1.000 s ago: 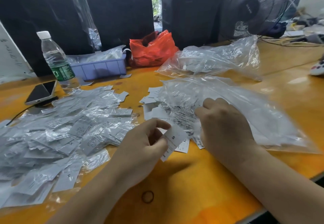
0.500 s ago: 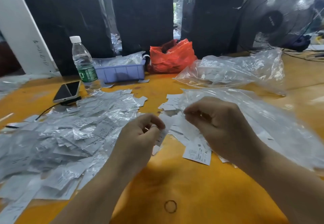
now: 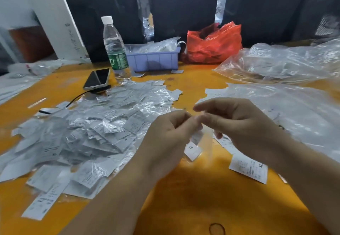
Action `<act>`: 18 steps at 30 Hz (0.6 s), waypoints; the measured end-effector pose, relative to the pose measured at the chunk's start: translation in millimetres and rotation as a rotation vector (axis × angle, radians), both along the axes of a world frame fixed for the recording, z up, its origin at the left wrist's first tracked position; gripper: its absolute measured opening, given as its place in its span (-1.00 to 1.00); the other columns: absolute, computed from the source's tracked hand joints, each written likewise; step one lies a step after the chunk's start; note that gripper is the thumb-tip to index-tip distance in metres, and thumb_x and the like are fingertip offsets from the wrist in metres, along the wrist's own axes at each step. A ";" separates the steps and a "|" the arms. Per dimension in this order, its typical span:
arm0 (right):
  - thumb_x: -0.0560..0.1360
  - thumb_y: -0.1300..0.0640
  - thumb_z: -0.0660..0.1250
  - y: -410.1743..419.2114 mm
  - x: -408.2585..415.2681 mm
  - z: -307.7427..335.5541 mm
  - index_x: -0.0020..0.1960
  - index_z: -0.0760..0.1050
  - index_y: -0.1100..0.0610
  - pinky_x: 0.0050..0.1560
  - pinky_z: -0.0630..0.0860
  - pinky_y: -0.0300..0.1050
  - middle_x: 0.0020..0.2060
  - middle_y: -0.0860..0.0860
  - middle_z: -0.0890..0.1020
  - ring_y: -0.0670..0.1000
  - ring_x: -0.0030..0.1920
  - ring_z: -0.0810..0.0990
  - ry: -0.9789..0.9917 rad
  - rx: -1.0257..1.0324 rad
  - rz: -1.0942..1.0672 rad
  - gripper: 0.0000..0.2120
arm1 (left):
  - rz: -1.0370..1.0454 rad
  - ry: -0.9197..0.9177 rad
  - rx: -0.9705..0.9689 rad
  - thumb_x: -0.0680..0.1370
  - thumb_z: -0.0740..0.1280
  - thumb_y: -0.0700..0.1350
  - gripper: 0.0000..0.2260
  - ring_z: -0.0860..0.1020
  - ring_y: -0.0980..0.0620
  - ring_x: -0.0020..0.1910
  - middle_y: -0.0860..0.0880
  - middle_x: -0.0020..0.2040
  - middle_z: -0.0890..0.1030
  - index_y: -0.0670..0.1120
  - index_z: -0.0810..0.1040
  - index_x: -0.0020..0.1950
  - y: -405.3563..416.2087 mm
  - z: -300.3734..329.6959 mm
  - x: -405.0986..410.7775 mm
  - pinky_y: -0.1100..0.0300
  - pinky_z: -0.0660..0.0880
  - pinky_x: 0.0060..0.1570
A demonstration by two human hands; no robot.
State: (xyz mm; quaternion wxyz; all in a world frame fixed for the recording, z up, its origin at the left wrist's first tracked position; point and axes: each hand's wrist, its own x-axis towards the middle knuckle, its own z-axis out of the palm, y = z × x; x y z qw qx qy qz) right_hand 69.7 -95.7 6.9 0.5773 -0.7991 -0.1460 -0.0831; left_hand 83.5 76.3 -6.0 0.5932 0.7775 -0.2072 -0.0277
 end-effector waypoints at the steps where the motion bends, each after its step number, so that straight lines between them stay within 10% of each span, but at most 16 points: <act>1: 0.51 0.19 0.37 -0.9 -1.2 0.0 0.04 0.64 0.07 -0.33 0.46 -0.20 -0.22 0.22 0.62 -0.07 -0.37 0.48 0.019 0.002 0.000 -0.86 | -0.007 -0.033 0.011 0.59 0.31 0.07 -0.71 0.50 0.25 -0.36 0.12 -0.36 0.58 -0.10 0.64 -0.18 -0.4 0.1 -1.2 0.35 0.40 -0.29; 10: 0.30 -0.05 0.41 -3.1 -2.7 -0.3 -0.03 0.67 0.13 -0.17 0.52 -0.16 -0.22 -0.03 0.67 -0.13 -0.23 0.57 0.150 0.152 0.063 -0.66 | 0.045 -0.085 -0.041 0.59 0.34 -0.04 -0.82 0.52 0.22 -0.35 0.08 -0.34 0.60 -0.06 0.65 -0.17 2.1 3.0 -3.9 0.37 0.42 -0.33; 18: 0.28 0.11 0.45 -5.6 0.4 -0.8 -0.12 0.61 0.29 -0.25 0.52 -0.17 -0.28 0.14 0.65 0.03 -0.28 0.56 0.189 0.273 0.105 -0.72 | 0.031 -0.028 -0.059 0.57 0.37 -0.06 -0.83 0.53 0.18 -0.32 0.03 -0.33 0.62 -0.05 0.65 -0.20 4.2 5.6 -1.8 0.30 0.44 -0.29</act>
